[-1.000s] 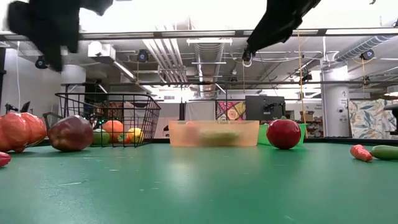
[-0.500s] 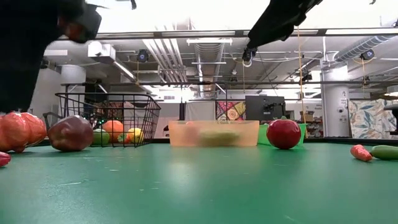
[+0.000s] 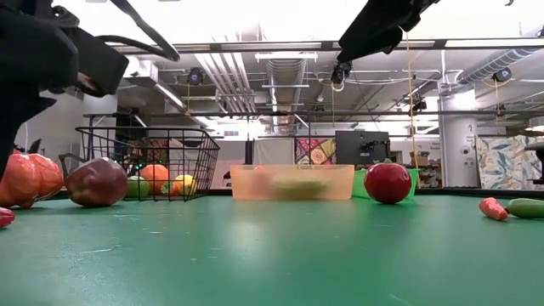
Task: Sort produce into baskets
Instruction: Put the red chili pepper into the green basket
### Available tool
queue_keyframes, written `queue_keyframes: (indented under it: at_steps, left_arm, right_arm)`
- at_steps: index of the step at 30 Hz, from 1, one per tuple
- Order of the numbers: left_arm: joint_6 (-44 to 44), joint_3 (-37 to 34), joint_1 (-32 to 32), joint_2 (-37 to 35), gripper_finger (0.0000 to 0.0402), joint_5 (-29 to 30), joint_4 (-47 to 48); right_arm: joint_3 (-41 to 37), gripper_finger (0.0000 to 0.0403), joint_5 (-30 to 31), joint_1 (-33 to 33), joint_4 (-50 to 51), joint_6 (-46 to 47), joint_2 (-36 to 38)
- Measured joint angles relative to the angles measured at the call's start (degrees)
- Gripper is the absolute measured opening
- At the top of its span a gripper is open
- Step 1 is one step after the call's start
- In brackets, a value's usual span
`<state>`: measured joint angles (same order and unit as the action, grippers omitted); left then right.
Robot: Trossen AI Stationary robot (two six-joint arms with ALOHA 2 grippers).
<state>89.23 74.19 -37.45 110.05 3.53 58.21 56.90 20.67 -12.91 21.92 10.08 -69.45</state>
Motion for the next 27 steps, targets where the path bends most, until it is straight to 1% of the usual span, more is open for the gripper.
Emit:
queue_keyframes:
  at_steps: [5, 14, 20, 23, 27]
  left_arm:
    - [-0.5, 0.0, 0.0, 0.9, 0.0181, 0.1, -1.6]
    - [-1.7, -0.1, 0.0, 1.1, 0.0085, 1.5, -2.1]
    - [-2.8, -0.4, 0.1, 1.1, 0.0030, 1.6, -2.8]
    - [-3.5, -0.4, 0.1, 1.1, 0.0009, 1.7, -3.3]
    - [-6.0, -0.5, 0.1, 1.0, 0.0003, 2.0, -3.2]
  right_arm:
    - [0.0, 0.0258, 0.0, 0.0, 0.0, 0.0, 0.0]
    - [0.0, 0.0258, 0.0, 0.0, 0.0, 0.0, 0.0]
    - [0.0, 0.0258, 0.0, 0.0, 0.0, -0.1, 0.0]
    - [0.0, 0.0258, 0.0, 0.0, 0.0, -0.1, 0.0]
    - [0.0, 0.0258, 0.0, 0.0, 0.0, -0.1, 0.0]
